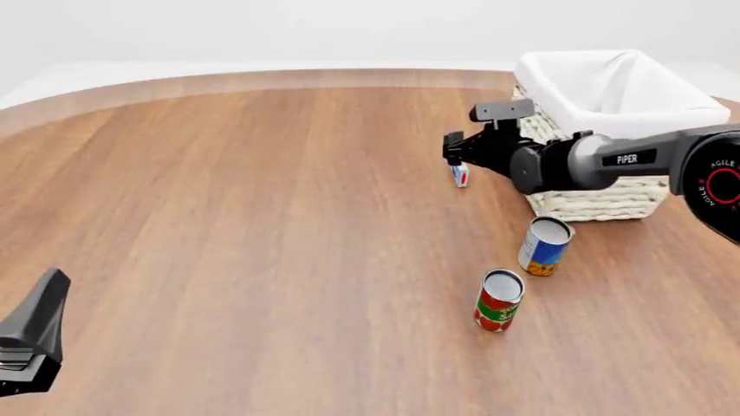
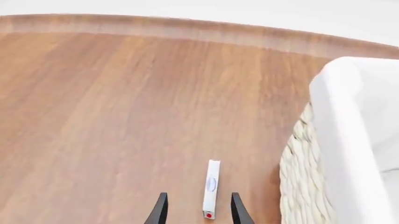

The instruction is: Pick up the alphabet soup and the cream cheese box, and put them in the basket.

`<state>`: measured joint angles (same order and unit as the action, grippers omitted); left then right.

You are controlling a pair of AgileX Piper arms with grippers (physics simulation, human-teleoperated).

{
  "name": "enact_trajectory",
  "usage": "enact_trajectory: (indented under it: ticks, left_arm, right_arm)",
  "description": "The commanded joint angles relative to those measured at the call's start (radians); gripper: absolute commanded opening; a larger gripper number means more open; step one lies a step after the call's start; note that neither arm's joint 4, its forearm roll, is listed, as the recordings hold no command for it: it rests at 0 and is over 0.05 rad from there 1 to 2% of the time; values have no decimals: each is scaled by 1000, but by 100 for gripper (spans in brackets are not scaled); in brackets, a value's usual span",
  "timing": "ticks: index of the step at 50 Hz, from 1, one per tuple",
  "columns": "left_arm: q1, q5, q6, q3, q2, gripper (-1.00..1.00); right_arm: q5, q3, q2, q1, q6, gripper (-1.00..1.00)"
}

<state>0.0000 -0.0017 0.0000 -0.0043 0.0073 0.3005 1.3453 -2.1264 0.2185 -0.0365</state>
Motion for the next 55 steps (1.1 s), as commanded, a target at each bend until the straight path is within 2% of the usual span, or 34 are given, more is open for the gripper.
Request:
enact_trajectory:
  ticks: [1, 35, 48, 49, 55]
  left_arm:
    - [0, 0, 0, 0, 0, 100]
    - [0, 0, 0, 0, 0, 100]
    - [0, 0, 0, 0, 0, 100]
    - [0, 0, 0, 0, 0, 100]
    - [0, 0, 0, 0, 0, 100]
  right_arm:
    - [-15, 37, -49, -6, -8, 100]
    - [-77, 158, -221, 9, -57, 100]
    - [-76, 160, -243, 3, -57, 100]
    - [-77, 160, -244, 2, -58, -100]
    - [-74, 158, -244, 1, -61, -100]
